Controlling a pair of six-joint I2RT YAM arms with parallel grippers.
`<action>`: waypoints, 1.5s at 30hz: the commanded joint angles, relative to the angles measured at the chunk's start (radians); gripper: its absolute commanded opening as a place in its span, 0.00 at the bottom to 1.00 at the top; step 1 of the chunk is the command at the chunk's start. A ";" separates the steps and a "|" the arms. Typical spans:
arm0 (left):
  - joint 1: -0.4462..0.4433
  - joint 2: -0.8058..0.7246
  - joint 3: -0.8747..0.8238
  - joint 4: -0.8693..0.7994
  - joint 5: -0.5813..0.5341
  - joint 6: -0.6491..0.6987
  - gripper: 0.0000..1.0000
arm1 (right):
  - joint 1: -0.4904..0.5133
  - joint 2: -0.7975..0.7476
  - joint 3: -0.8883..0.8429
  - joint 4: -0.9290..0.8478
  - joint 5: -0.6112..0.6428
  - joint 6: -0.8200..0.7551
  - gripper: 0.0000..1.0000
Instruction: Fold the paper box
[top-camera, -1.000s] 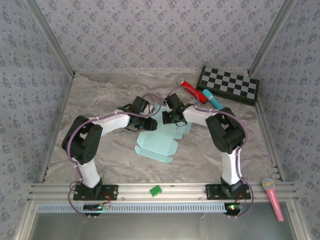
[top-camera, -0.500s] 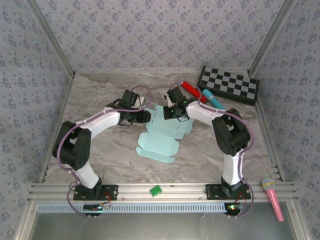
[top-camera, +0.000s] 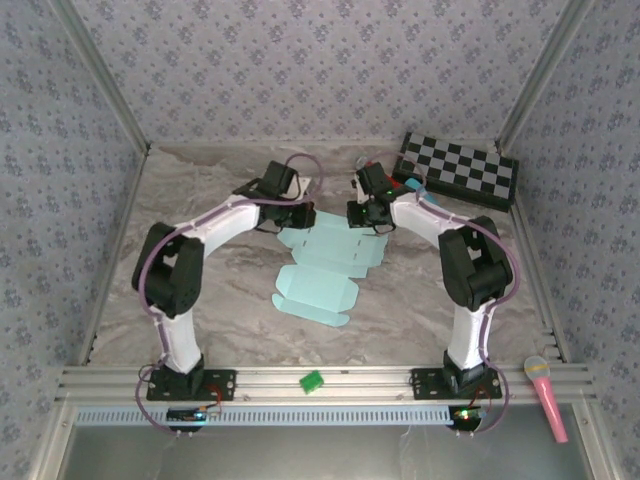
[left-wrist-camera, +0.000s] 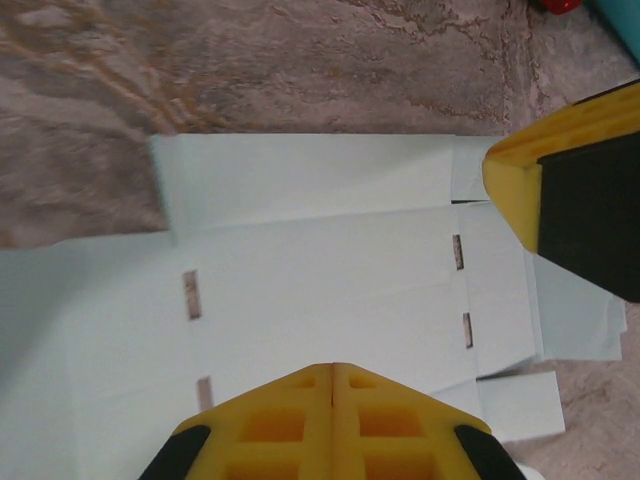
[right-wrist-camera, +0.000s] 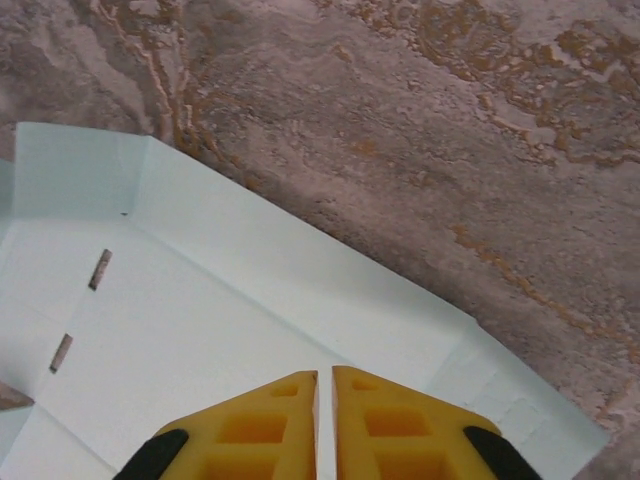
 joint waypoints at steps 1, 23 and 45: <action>-0.028 0.085 0.095 -0.032 0.019 -0.003 0.00 | -0.022 -0.039 0.006 -0.050 0.064 0.036 0.17; -0.042 0.453 0.411 -0.111 -0.038 -0.027 0.00 | -0.053 0.010 0.015 -0.130 0.173 0.151 0.43; -0.046 0.462 0.357 -0.086 -0.039 -0.031 0.00 | -0.053 0.048 0.016 -0.009 -0.038 0.096 0.37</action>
